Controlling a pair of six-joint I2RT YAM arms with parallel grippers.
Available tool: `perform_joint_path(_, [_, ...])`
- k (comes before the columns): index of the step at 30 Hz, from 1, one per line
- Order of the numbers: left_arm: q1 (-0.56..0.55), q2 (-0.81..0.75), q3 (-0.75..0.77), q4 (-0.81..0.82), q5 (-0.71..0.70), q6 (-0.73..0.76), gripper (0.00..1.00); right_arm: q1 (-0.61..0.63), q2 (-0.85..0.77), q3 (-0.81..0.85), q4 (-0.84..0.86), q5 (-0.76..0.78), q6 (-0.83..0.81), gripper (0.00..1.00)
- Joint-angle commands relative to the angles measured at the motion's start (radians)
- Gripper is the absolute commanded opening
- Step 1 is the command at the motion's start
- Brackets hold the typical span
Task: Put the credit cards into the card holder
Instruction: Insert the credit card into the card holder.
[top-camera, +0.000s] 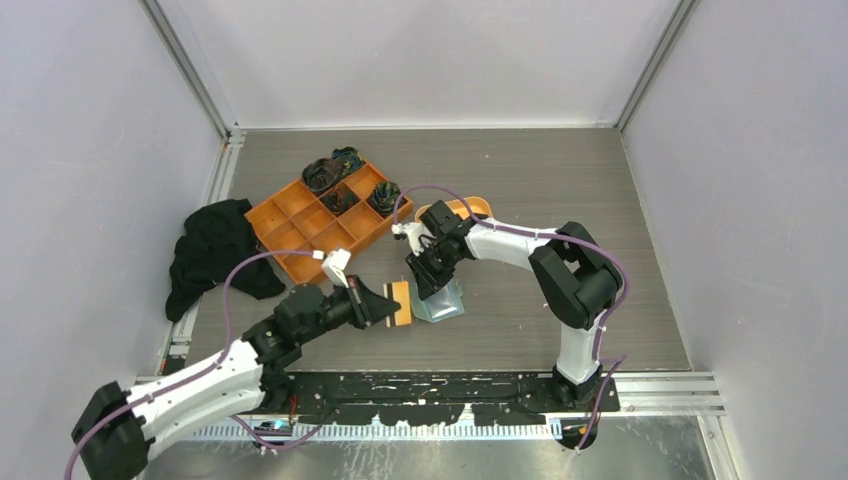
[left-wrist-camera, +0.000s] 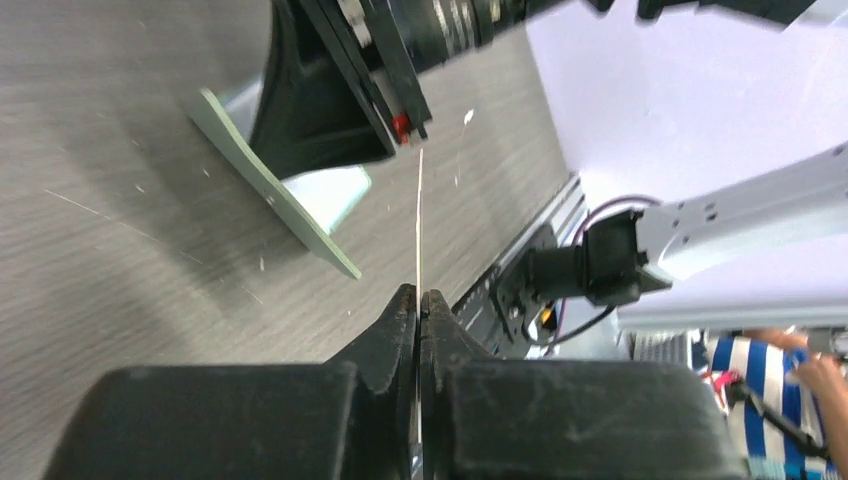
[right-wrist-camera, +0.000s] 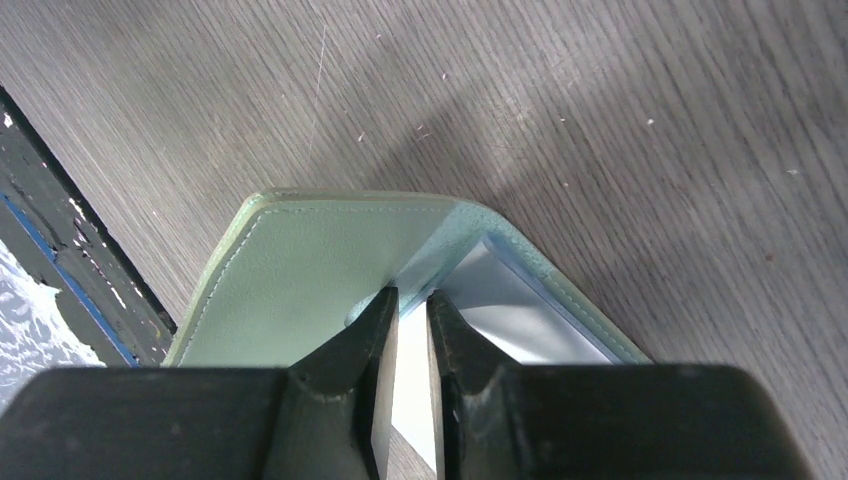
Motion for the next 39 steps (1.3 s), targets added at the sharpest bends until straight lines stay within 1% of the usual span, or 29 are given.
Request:
perform_joint_path(1, [-0.092, 0.112, 0.081, 0.140, -0.002, 0.051, 0.00, 0.005, 0.011, 0.029, -0.010, 0.038, 0.016, 0.23])
perform_joint_path(4, [-0.117, 0.256, 0.105, 0.217, -0.019, 0.061, 0.00, 0.004, 0.014, 0.029, -0.009, 0.038, 0.016, 0.23])
perform_joint_path(7, [-0.117, 0.360, 0.112, 0.282, -0.046, 0.050, 0.00, 0.005, 0.014, 0.028, -0.010, 0.041, 0.016, 0.23])
perform_joint_path(10, [-0.117, 0.413, 0.129, 0.237, -0.108, 0.025, 0.00, 0.004, 0.012, 0.030, -0.012, 0.043, 0.014, 0.23])
perform_joint_path(15, [-0.118, 0.389, 0.122, 0.041, -0.225, -0.013, 0.00, 0.002, -0.016, 0.050, -0.043, 0.043, -0.009, 0.24])
perform_joint_path(20, [-0.116, 0.303, 0.077, -0.077, -0.298, -0.035, 0.00, -0.004, -0.099, 0.091, -0.158, 0.016, -0.155, 0.25])
perform_joint_path(23, [-0.116, 0.274, 0.070, -0.090, -0.303, -0.030, 0.00, -0.014, -0.151, 0.091, -0.205, -0.019, -0.220, 0.26])
perform_joint_path(25, [-0.116, 0.267, 0.077, -0.095, -0.300, -0.021, 0.00, -0.018, -0.176, 0.091, -0.251, -0.012, -0.276, 0.27])
perform_joint_path(27, [-0.115, 0.272, 0.082, -0.092, -0.296, -0.017, 0.00, -0.020, -0.189, 0.090, -0.288, 0.016, -0.321, 0.27])
perform_joint_path(30, [-0.114, 0.299, 0.086, -0.079, -0.286, -0.011, 0.00, -0.029, -0.202, 0.102, -0.373, 0.016, -0.413, 0.27])
perform_joint_path(33, [-0.114, 0.328, 0.084, -0.060, -0.274, -0.009, 0.00, -0.030, -0.210, 0.101, -0.448, 0.032, -0.530, 0.27])
perform_joint_path(36, [-0.114, 0.344, 0.084, -0.055, -0.272, -0.008, 0.00, -0.035, -0.181, 0.091, -0.464, 0.067, -0.549, 0.26])
perform_joint_path(39, [-0.114, 0.344, 0.084, -0.058, -0.272, -0.007, 0.00, -0.036, -0.125, 0.107, -0.450, 0.071, -0.490, 0.24])
